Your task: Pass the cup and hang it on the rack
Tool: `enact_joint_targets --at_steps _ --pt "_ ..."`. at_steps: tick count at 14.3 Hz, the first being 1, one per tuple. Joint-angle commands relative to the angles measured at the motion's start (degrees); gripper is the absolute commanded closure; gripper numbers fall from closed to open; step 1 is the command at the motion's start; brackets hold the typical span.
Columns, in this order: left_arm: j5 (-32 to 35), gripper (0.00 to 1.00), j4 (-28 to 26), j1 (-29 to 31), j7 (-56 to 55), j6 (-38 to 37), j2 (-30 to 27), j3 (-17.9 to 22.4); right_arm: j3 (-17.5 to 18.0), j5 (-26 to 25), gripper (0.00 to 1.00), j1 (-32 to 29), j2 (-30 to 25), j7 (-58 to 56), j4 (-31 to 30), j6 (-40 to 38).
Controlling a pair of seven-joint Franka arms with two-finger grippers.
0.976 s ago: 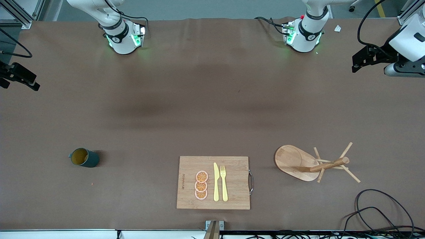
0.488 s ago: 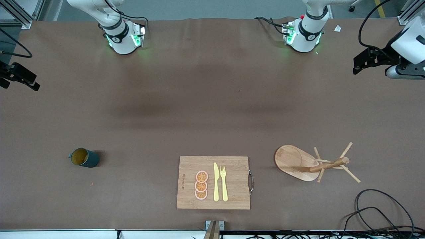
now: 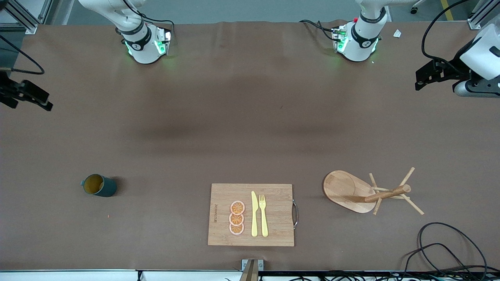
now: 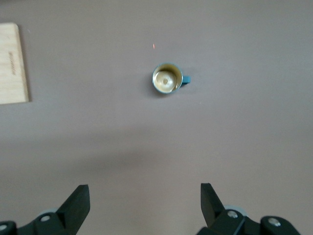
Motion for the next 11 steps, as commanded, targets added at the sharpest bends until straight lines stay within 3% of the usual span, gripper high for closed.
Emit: enact_joint_targets --at_steps 1,5,7,11 --pt "-0.41 0.0 1.22 -0.26 -0.26 -0.13 0.5 -0.01 -0.02 -0.14 0.0 0.24 7.2 -0.21 0.12 3.0" --pt "-0.41 0.0 1.31 -0.26 -0.36 -0.13 1.03 -0.01 0.06 0.38 0.0 -0.37 18.1 -0.04 0.12 14.41" --pt "-0.41 0.0 1.4 -0.09 -0.36 -0.13 1.11 -0.01 -0.02 3.71 0.0 -0.37 22.23 -0.21 0.12 21.01" --pt "-0.41 0.0 1.4 -0.18 -0.18 -0.13 1.11 -0.01 -0.11 3.81 0.0 -0.55 29.8 -0.3 0.12 30.33"
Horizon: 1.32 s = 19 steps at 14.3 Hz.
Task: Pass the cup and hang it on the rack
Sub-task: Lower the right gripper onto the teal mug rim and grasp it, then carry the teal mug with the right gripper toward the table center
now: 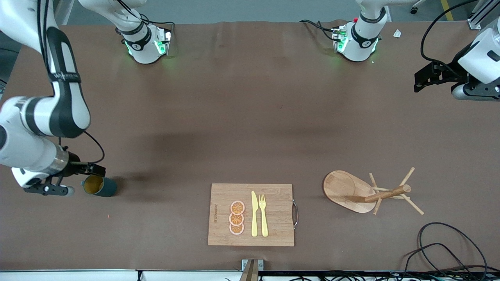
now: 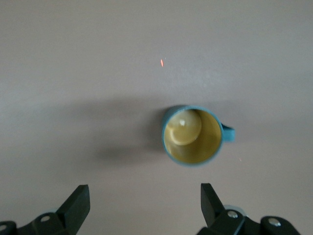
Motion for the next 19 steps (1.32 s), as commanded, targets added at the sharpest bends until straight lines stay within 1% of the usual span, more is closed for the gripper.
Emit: enact_joint_targets --at_steps 1,4,6,7,8,9,10,12,13,14,17,19 --pt "-0.41 0.0 1.16 -0.19 -0.08 -0.13 0.41 0.0 0.06 1.01 0.0 -0.7 4.65 -0.23 0.95 5.2" --pt "-0.49 0.0 1.16 -0.37 -0.34 -0.13 0.41 -0.09 0.06 0.92 0.0 -0.88 9.23 -0.32 0.95 11.0" --pt "-0.49 0.0 1.16 -0.45 -0.17 -0.13 0.41 -0.18 0.06 0.66 0.01 -0.88 10.64 -0.32 0.95 12.96" --pt "-0.49 0.0 1.16 -0.45 0.01 -0.13 0.41 -0.18 0.06 0.48 0.1 -0.96 11.26 -0.41 0.95 12.96" --pt "-0.49 0.0 1.16 -0.45 0.1 -0.13 0.41 -0.18 0.06 0.39 0.26 -0.96 11.7 -1.19 0.95 12.96" --pt "-0.49 0.0 1.16 -0.37 0.36 -0.13 0.59 -0.18 0.06 0.39 0.49 -1.49 11.7 -4.07 0.95 12.87" --pt "-0.49 0.0 1.33 -0.28 0.36 -0.13 1.02 -0.18 0.06 0.57 0.66 -1.75 11.62 -8.28 0.95 12.87" --pt "-0.49 0.0 1.42 -0.19 0.45 -0.13 1.12 -0.18 0.06 0.92 0.85 -3.06 11.7 -10.34 1.13 12.96" --pt "-0.49 0.0 1.42 -0.19 0.45 -0.13 1.12 -0.18 0.06 1.01 0.91 -3.59 11.7 -10.25 1.47 12.96" --pt "-0.49 0.0 1.42 -0.1 0.45 -0.13 1.2 -0.18 0.06 1.01 0.96 -3.51 11.79 -10.25 1.74 12.96" --pt "-0.49 0.0 1.42 -0.37 0.27 -0.13 1.2 -0.27 0.06 1.18 0.98 -2.81 11.71 -9.99 2.44 12.7" --pt "-0.49 0.0 1.42 -0.28 0.54 -0.13 1.2 -0.18 0.15 1.18 0.98 -0.54 11.35 -7.28 3.85 9.82"
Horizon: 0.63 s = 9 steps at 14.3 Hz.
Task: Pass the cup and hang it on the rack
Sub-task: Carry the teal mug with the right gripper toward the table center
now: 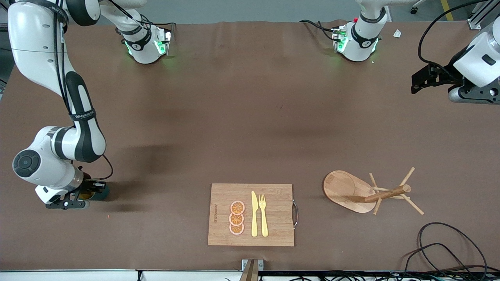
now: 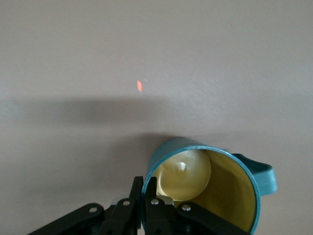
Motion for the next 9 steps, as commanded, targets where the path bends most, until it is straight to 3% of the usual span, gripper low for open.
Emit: enact_joint_targets --at_steps 1,6,9 --pt "-0.58 0.0 1.35 0.2 0.5 -0.13 0.54 -0.09 0.13 1.05 0.98 3.55 -0.54 4.43 2.92 -5.26" --pt "-0.58 0.0 1.35 0.11 0.59 -0.13 0.54 -0.09 0.22 1.05 0.98 17.25 -1.33 32.69 11.35 -20.2" --pt "-0.76 0.0 1.35 0.47 0.68 -0.13 0.54 0.0 0.74 3.5 0.98 25.33 -0.98 46.6 15.13 -21.37"
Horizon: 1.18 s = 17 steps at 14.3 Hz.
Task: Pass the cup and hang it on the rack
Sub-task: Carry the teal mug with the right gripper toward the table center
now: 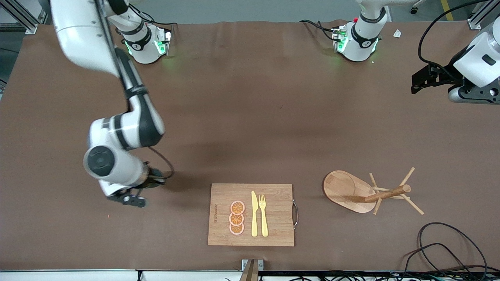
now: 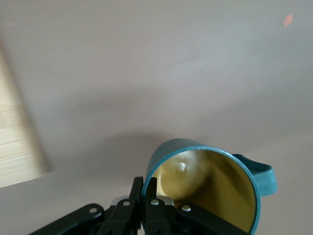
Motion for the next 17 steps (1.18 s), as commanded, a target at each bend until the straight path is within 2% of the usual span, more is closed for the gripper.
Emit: enact_joint_targets --at_steps 1,5,8,10,12,15,17 --pt "-0.76 0.0 1.3 0.37 0.67 -0.13 0.5 -0.02 -0.28 2.15 0.98 7.06 0.01 11.27 4.69 -1.25" --pt "-0.93 0.0 1.3 0.55 0.75 -0.13 0.5 -0.02 0.6 2.5 0.98 17.26 4.13 29.9 12.26 3.91" --pt "-1.02 0.0 1.3 0.55 0.75 -0.13 0.5 -0.02 4.2 3.91 0.98 20.79 7.82 38.35 14.39 10.85" --pt "-1.02 0.0 1.3 0.55 0.75 -0.13 0.5 -0.02 4.38 3.99 0.97 24.48 11.07 41.97 16.13 14.11" --pt "-1.11 0.0 1.3 0.55 0.84 -0.13 0.5 -0.02 4.47 3.99 0.96 27.56 16.51 47.14 22.53 14.39" --pt "-1.19 0.0 1.3 0.55 0.84 -0.13 0.58 -0.02 4.3 3.91 0.95 30.46 18.55 51.72 23.44 17.01" --pt "-1.2 0.0 1.3 0.55 0.84 -0.13 0.58 -0.02 4.21 3.82 0.9 31.26 21.01 52.97 23.44 20.87"
